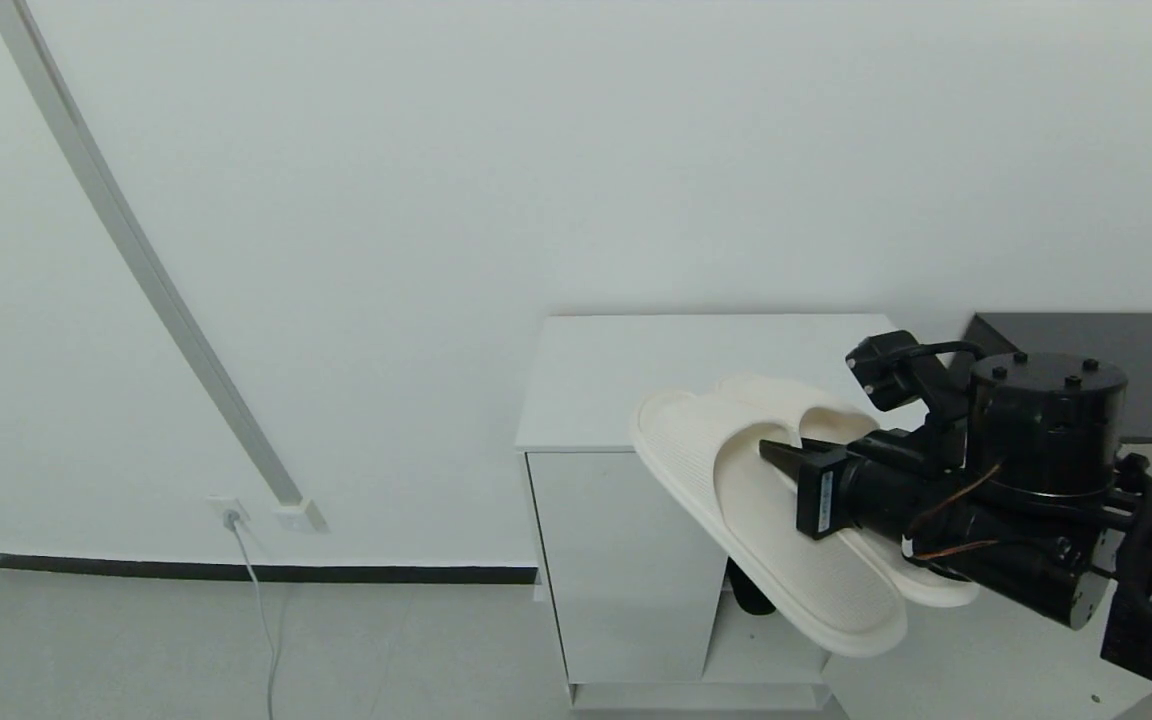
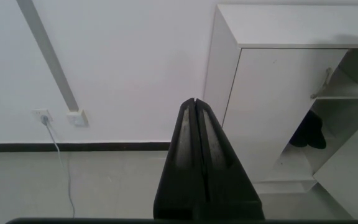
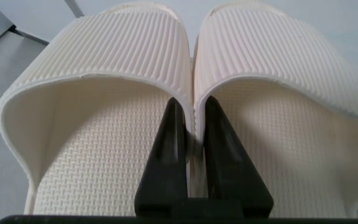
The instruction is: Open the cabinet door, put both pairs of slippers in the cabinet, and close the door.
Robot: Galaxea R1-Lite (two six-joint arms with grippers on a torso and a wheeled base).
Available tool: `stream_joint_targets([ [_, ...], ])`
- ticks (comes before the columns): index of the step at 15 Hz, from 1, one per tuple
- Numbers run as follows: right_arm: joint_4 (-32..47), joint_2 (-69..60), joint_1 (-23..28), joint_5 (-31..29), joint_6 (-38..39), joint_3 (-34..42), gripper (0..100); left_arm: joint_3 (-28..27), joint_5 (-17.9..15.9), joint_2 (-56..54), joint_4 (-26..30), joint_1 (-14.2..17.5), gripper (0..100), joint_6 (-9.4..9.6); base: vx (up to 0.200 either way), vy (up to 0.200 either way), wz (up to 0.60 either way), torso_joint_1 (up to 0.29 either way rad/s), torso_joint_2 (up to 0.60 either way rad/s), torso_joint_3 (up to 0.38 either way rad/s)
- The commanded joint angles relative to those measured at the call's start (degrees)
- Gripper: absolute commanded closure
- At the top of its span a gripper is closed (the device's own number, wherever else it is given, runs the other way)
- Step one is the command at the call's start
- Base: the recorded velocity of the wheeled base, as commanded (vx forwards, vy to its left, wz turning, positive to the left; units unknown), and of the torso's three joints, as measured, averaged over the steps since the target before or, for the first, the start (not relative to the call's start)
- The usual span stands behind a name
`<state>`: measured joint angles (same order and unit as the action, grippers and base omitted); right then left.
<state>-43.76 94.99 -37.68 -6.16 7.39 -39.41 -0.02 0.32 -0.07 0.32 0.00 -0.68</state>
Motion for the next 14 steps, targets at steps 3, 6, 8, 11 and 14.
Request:
stream_joint_targets([
  [3,0.08,-0.68,-0.73,-0.08,0.00,0.39,100,0.02,0.03,0.07,-0.05,0.00,100,-0.02,0.000,0.000,0.00,0.000,0.00,0.000],
  [6,0.08,-0.59,-0.73,-0.08,0.00,0.39,100,-0.06,0.12,0.07,0.03,0.00,100,-0.11,0.000,0.000,0.00,0.000,0.00,0.000],
  [8,-0.01,-0.59,-0.73,-0.08,0.00,0.39,100,0.02,0.21,0.07,0.03,0.00,100,-0.11,0.000,0.000,0.00,0.000,0.00,0.000],
  [11,-0.01,-0.51,-0.73,-0.17,0.00,0.39,100,0.02,0.21,0.07,-0.05,0.00,100,-0.11,0.000,-0.200,0.00,-0.001,0.00,0.002],
  [14,-0.01,-0.59,-0.73,-0.17,-0.09,0.39,100,0.02,0.21,0.07,0.03,0.00,100,-0.11,0.000,-0.200,0.00,0.012,0.00,0.002],
])
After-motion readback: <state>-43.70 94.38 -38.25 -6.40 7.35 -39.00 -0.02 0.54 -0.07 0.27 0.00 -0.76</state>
